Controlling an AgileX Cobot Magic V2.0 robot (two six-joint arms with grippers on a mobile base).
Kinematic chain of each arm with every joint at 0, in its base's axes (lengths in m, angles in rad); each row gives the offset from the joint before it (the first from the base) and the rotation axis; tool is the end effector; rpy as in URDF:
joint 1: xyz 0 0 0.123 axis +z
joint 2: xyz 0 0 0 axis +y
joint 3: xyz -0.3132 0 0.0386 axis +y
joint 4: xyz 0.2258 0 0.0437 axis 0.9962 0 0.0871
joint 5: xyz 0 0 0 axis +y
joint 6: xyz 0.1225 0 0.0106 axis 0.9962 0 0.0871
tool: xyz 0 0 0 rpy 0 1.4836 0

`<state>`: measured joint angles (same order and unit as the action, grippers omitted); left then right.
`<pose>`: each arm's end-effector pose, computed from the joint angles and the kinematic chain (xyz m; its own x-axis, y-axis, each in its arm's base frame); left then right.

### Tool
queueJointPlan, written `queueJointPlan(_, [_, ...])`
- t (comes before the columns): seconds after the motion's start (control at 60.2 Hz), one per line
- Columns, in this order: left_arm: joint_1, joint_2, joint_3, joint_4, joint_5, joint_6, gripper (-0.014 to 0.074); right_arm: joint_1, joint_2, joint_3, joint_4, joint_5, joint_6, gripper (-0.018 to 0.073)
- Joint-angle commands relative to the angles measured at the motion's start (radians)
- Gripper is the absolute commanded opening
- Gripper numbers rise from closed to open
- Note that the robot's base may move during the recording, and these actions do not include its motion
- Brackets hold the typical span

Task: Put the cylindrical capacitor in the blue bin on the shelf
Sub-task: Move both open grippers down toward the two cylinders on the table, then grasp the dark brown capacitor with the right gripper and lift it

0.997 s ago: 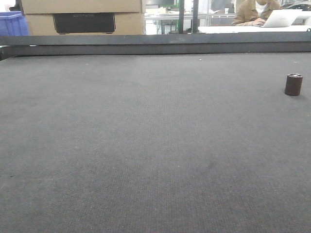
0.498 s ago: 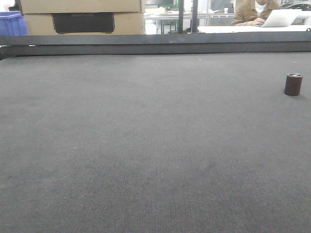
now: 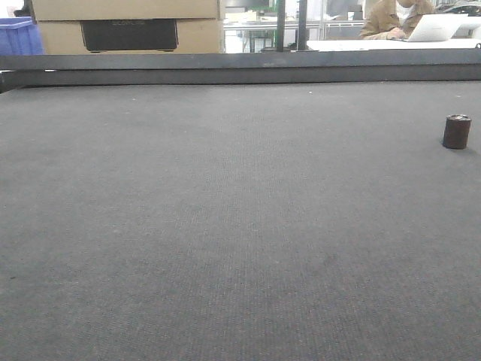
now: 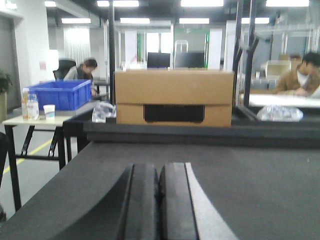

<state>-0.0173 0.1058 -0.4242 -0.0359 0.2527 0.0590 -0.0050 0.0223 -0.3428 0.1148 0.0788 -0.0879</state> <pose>0.0149 -0.0014 0.3253 0.1530 0.0216 -0.9880 0.0225 0.9994 0.0253 0.0047 0.0011 0.3209 0.3233 0.0249 -0.9460 -0.0121 0.9997 0.0222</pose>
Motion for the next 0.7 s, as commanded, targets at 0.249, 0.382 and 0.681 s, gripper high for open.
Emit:
queueJointPlan(0.249, [-0.029, 0.272, -0.243, 0.016, 0.168, 0.000, 0.0279, -0.001, 0.333, -0.254, -0.003, 0.122, 0.002, 0.0440])
queueJointPlan(0.382, [-0.070, 0.300, -0.245, 0.016, 0.153, 0.000, 0.0493, -0.001, 0.464, -0.256, -0.003, 0.108, 0.002, 0.0572])
queueJointPlan(0.681, [-0.105, 0.332, -0.245, 0.010, 0.151, -0.014, 0.0601, -0.001, 0.785, -0.169, -0.011, -0.125, 0.002, 0.0558])
